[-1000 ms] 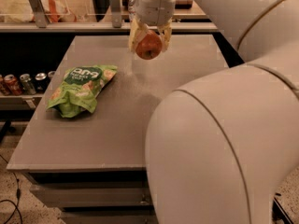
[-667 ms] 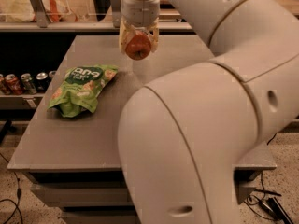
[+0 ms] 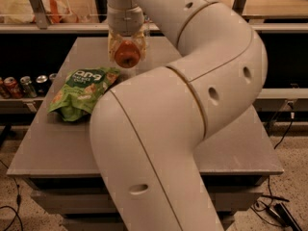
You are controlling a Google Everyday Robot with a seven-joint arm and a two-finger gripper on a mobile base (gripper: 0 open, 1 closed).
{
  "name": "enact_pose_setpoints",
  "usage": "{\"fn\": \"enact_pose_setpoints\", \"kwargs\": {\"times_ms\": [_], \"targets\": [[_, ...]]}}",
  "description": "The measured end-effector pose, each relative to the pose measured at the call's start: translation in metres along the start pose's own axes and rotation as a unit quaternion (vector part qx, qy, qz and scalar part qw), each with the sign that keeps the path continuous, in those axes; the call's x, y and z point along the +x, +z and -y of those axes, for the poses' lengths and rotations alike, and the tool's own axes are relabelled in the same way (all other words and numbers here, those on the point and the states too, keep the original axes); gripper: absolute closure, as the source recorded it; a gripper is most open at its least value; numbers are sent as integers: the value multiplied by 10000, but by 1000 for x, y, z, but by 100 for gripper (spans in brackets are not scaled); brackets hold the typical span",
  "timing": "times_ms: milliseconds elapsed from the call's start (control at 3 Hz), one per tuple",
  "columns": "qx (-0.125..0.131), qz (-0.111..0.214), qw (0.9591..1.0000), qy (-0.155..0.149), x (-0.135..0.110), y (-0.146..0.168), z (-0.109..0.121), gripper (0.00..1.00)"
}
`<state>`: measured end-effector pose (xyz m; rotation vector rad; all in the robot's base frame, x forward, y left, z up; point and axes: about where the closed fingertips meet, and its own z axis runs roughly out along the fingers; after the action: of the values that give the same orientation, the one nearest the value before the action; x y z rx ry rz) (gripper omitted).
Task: Move apple near green rice chip bag
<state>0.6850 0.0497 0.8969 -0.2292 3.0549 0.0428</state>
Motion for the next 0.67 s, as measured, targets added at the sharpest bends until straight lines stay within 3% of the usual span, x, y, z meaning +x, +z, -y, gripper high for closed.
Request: {"fn": "enact_pose_setpoints", "kwargs": {"times_ms": [667], "targets": [[245,-278,9976,579,-13,37,9,100]]}}
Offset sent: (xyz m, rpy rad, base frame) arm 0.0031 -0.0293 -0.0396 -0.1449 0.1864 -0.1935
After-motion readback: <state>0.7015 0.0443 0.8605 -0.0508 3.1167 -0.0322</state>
